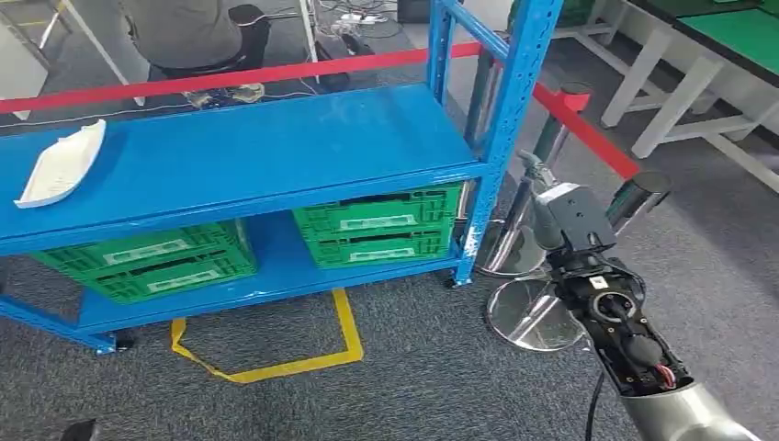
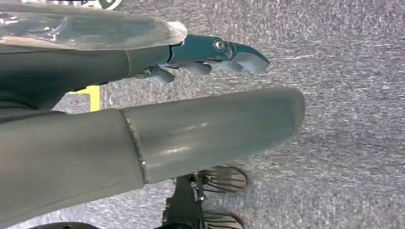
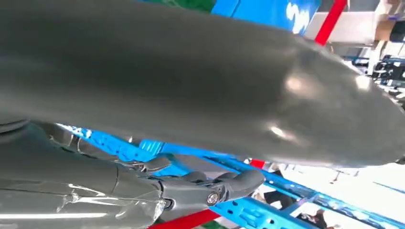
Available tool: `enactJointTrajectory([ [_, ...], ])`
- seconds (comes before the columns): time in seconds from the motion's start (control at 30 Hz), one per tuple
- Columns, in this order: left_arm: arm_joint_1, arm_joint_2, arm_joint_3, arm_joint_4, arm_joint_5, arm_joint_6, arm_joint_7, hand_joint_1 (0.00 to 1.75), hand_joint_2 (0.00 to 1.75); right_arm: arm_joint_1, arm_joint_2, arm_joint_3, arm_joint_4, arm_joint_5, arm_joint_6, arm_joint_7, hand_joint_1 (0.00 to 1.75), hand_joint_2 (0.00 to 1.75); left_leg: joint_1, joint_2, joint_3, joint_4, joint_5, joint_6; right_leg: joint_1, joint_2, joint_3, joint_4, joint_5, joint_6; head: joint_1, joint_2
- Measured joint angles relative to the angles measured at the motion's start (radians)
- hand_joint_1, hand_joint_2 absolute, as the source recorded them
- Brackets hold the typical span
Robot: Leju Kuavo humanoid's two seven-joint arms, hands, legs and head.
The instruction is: Take the parts from the cabinet and place them on the table.
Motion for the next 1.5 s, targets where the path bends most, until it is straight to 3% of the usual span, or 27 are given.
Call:
enactJointTrajectory([
  [0.47, -0.015, -0.014, 0.0, 0.0, -0.003, 0.02, 0.0, 0.0, 0.0, 0.003, 0.0, -0.013, -0.002, -0.014, 0.032, 0.005, 0.0, 0.0, 0.0, 0.0, 0.0, 0.0, 0.0, 0.0, 0.0, 0.0, 0.0, 0.0, 0.0, 0.0, 0.0, 0.0],
  [1.5, -0.012, -0.013, 0.0, 0.0, 0.0, 0.03, -0.01, 0.0, 0.0, -0.011, 0.0, -0.008, -0.007, -0.018, 0.029, 0.013, 0.0, 0.0, 0.0, 0.0, 0.0, 0.0, 0.0, 0.0, 0.0, 0.0, 0.0, 0.0, 0.0, 0.0, 0.0, 0.0],
])
